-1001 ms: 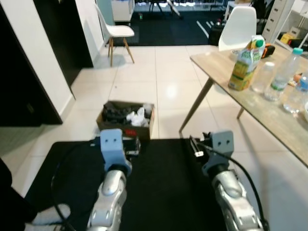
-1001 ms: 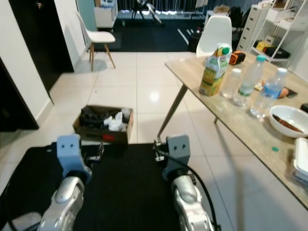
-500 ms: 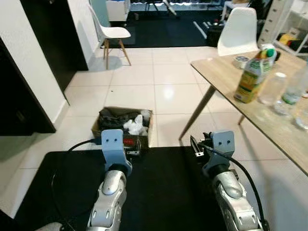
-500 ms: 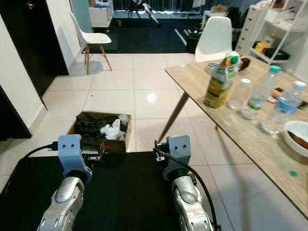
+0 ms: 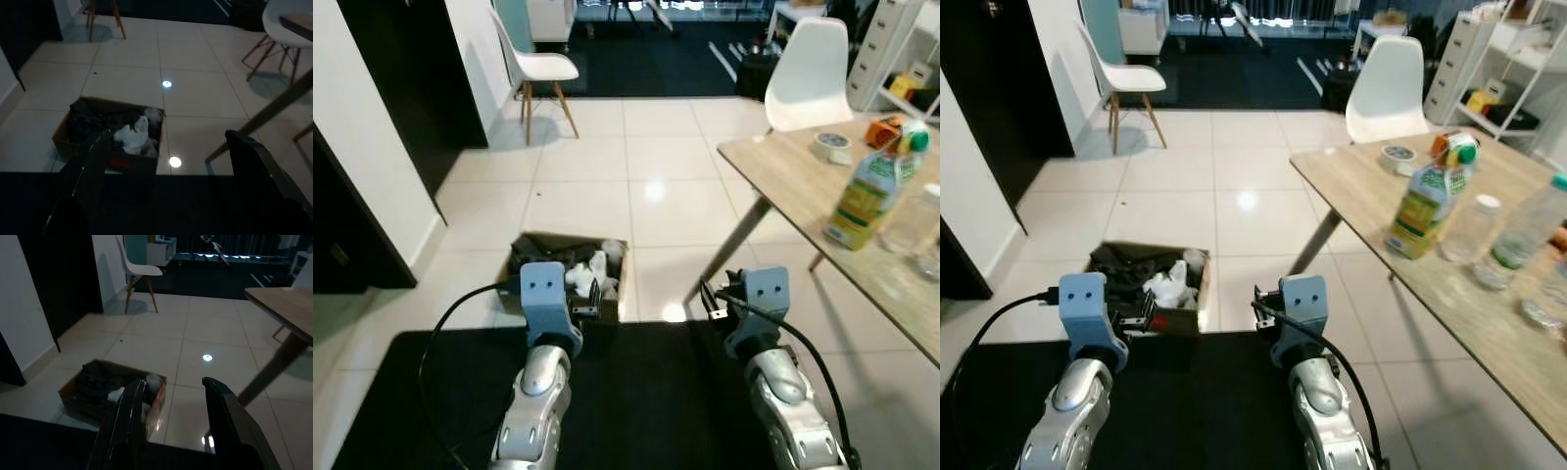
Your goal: Restocking fridge
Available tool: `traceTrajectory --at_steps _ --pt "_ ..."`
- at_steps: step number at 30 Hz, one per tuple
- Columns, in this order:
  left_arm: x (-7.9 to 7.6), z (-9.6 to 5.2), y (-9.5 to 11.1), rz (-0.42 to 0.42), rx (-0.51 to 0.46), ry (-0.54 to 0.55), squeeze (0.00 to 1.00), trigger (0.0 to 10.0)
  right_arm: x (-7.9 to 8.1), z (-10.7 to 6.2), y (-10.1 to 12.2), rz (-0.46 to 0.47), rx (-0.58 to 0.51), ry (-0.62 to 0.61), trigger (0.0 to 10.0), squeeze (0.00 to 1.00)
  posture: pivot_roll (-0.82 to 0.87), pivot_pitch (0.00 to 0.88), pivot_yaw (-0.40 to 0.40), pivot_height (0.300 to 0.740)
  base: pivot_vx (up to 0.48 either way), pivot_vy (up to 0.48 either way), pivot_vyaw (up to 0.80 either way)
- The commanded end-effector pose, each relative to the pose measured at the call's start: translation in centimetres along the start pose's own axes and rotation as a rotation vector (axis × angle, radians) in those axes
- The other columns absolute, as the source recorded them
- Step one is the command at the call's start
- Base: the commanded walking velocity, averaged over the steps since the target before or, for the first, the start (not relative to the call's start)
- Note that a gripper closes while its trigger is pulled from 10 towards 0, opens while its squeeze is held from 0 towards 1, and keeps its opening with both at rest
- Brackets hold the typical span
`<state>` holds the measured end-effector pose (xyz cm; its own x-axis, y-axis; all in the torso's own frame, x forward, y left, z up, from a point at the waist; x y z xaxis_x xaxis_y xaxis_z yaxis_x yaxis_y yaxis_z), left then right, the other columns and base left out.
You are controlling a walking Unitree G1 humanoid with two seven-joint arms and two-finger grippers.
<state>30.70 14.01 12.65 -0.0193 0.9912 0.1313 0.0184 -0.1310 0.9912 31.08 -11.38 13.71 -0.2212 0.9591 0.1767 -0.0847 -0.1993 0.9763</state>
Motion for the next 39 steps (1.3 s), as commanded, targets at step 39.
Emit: traceTrajectory --at_steps 39 --pt "-0.8 -0.4 -0.5 0.014 0.026 -0.041 0.00 10.0 -1.6 -0.2 -0.2 0.019 0.013 -0.067 10.0 0.00 -0.11 0.118 0.016 0.740 0.294 -0.080 0.00"
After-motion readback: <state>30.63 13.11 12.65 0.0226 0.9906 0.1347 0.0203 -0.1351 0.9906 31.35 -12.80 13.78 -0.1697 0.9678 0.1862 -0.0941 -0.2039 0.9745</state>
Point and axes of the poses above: a point about 5 cm out from each wrist's last joint towards the gripper, its own z axis pointing out of the wrist towards the gripper, its own y axis along the axis of the wrist's last joint, x = y × z, the point moved 1 cm from there along z, pointing out of the wrist towards the gripper, and after that the axes turned 12 degrees about z, right-handed, at the moved point
